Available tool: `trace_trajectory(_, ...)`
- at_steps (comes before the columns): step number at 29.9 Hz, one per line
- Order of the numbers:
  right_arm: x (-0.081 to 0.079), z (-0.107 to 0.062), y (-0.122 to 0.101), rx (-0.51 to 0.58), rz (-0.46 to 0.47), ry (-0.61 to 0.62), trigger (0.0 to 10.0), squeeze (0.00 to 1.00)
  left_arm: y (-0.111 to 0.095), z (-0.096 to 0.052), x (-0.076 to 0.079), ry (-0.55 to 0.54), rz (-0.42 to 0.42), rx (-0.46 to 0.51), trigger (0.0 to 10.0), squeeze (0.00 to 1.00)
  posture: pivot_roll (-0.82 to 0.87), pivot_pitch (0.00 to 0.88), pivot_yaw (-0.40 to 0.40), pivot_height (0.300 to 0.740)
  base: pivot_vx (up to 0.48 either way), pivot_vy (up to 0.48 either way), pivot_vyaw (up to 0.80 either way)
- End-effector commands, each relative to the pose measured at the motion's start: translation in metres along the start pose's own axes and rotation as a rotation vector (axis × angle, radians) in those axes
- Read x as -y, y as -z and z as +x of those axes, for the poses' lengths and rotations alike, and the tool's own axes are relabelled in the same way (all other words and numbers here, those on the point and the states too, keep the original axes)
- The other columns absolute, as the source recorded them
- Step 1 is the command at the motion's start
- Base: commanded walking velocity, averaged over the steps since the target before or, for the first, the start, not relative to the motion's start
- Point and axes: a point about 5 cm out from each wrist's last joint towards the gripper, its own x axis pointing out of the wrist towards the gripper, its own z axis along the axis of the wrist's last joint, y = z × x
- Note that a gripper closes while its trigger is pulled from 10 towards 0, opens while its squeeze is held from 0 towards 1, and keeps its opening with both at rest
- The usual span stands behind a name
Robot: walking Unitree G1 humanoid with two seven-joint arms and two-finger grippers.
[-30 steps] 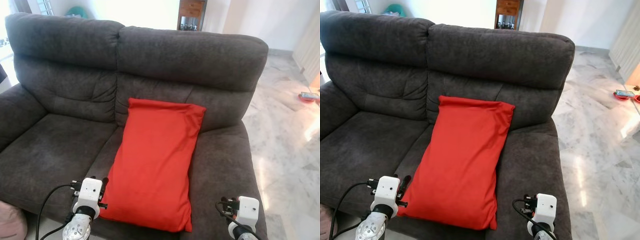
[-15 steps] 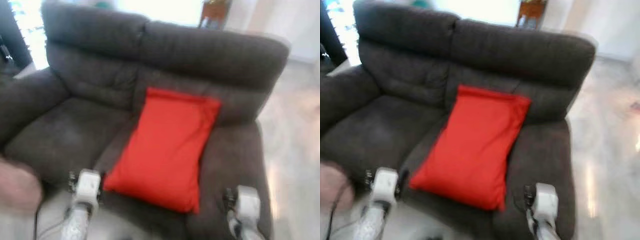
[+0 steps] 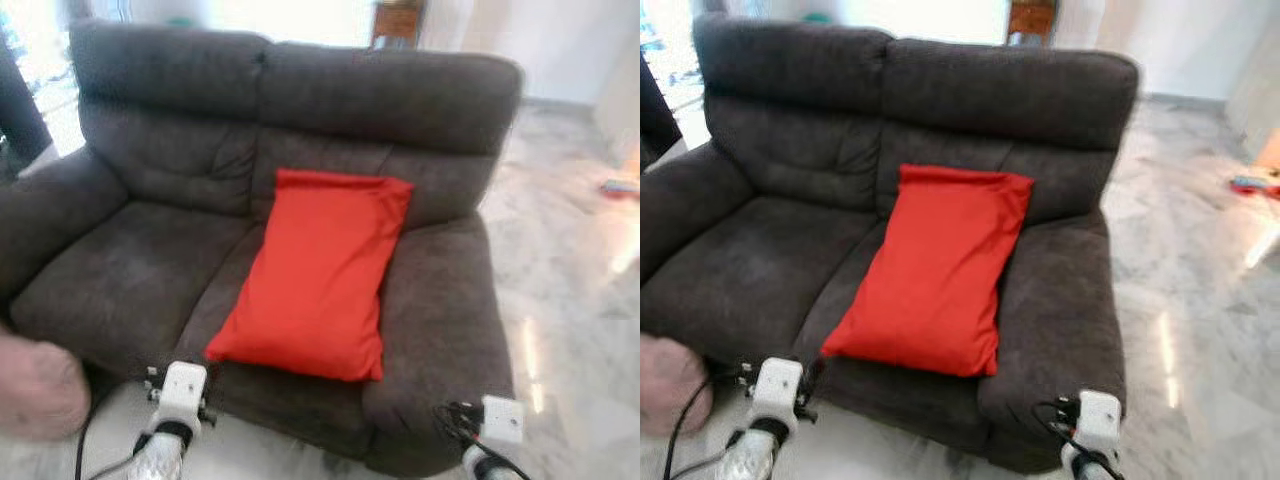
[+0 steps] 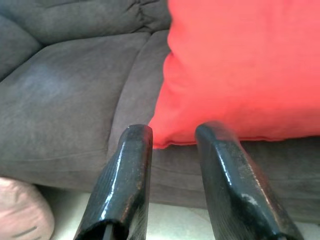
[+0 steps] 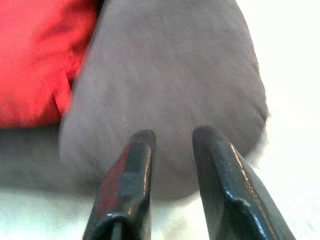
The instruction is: Move the pillow to the sofa from floor
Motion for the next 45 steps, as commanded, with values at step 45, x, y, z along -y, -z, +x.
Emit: trace_trajectory(45,0.024,-0.042,0.074,-0.471,0.106,0.143,10.0,0.00,0.093,-0.055,-0.029,-0.092,-0.139,-0.636,10.0,0.00,0.04,0.000,-0.018,0.740,0.000,0.011,0.00)
